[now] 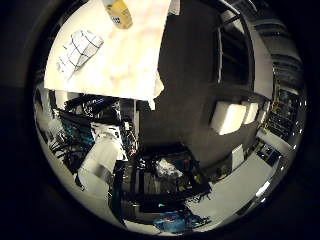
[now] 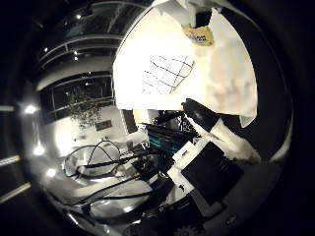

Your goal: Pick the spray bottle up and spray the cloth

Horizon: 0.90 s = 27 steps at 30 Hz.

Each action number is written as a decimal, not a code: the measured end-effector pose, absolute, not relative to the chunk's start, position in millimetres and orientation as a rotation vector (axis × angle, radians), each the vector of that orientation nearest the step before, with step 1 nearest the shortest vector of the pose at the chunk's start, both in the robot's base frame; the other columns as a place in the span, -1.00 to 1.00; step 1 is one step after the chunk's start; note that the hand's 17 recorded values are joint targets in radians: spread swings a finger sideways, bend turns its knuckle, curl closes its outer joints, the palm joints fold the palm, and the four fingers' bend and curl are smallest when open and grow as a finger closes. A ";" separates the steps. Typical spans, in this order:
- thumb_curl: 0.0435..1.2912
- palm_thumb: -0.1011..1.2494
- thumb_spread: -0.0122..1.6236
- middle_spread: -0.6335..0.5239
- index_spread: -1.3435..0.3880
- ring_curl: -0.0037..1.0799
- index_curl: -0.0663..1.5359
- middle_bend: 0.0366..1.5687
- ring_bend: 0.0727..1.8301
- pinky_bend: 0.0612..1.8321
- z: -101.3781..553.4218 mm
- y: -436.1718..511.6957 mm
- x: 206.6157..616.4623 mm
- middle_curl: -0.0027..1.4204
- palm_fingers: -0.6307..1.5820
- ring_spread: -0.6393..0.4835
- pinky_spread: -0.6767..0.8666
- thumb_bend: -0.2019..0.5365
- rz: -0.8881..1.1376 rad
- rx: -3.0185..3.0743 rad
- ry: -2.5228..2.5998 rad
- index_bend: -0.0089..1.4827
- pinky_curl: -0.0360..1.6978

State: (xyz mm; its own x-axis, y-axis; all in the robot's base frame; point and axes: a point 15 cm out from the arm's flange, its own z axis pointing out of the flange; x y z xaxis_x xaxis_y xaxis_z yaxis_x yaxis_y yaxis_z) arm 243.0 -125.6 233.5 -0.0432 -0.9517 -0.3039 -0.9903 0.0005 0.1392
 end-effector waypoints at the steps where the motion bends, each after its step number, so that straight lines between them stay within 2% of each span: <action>1: -0.45 0.29 0.28 0.02 0.06 -0.67 -0.39 -0.70 -0.87 -0.87 230.0 -129.9 240.3 -0.48 -0.09 0.43 0.36 -0.52 0.481 -2.072 2.137 -0.63 -0.72; 10: -0.46 0.23 0.29 0.03 0.11 -0.61 -0.49 -0.76 -0.83 -0.81 205.7 -155.9 224.4 -0.49 -0.15 0.43 0.37 -0.52 0.561 -1.941 2.186 -0.79 -0.67; 27: -0.50 0.12 0.30 0.09 0.16 -0.53 -0.59 -0.72 -0.75 -0.70 188.3 -155.4 257.4 -0.49 -0.24 0.43 0.38 -0.52 0.526 -1.631 2.060 -0.78 -0.62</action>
